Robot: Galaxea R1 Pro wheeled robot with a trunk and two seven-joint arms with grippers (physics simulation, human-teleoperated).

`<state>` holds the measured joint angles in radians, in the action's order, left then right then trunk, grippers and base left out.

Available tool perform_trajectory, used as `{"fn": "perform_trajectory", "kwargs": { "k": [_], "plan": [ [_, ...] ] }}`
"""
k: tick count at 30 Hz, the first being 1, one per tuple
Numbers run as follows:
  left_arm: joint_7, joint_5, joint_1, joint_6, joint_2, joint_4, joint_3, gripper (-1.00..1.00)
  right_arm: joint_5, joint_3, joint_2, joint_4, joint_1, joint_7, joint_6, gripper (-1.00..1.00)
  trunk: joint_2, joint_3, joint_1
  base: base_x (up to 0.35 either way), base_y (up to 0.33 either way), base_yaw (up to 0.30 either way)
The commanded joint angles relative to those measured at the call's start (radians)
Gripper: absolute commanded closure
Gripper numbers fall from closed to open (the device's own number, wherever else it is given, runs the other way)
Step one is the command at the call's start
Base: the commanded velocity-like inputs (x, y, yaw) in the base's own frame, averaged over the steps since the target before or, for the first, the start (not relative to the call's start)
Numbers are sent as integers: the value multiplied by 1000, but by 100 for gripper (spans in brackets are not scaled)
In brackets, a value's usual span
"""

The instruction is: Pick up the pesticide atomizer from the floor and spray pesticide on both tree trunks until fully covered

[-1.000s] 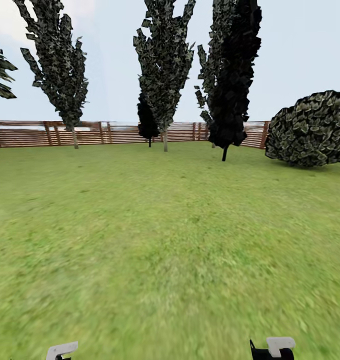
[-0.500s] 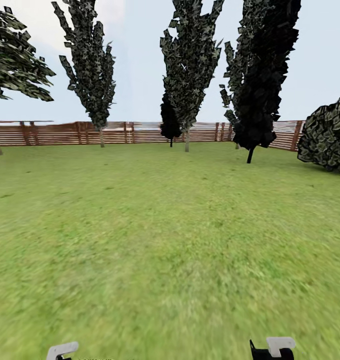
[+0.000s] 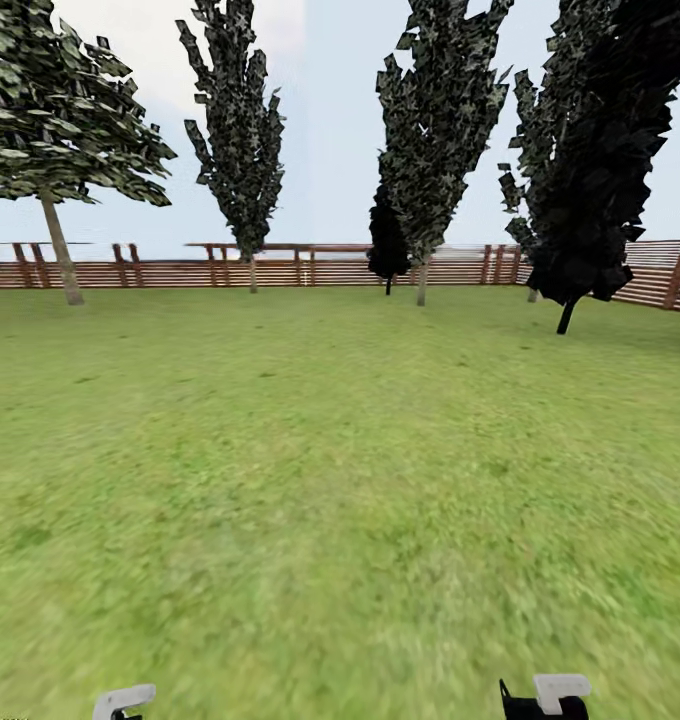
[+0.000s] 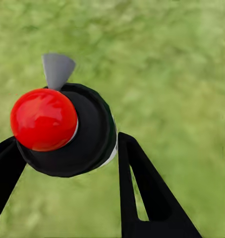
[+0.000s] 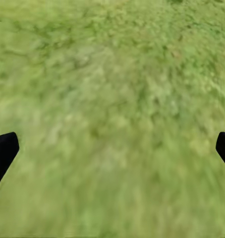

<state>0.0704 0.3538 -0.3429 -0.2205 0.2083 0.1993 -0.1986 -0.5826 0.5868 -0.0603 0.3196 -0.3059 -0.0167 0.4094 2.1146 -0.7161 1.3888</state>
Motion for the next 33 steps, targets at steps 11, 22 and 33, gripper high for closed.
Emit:
{"fn": "perform_trajectory", "kwargs": {
  "k": [11,22,33],
  "plan": [
    [14,4,-1,-2,0,0,-10,100,-9,8,3,0,-1,-2,5,-100,0,-4,0,281,196,275],
    [14,4,-1,-2,1,0,-10,100,-9,8,4,0,-1,-2,5,-100,0,-14,0,259,183,246],
    [14,2,-1,0,-1,2,-12,100,-9,8,4,0,-1,-2,5,-100,0,-25,0,14,9,245]
  ]
}}
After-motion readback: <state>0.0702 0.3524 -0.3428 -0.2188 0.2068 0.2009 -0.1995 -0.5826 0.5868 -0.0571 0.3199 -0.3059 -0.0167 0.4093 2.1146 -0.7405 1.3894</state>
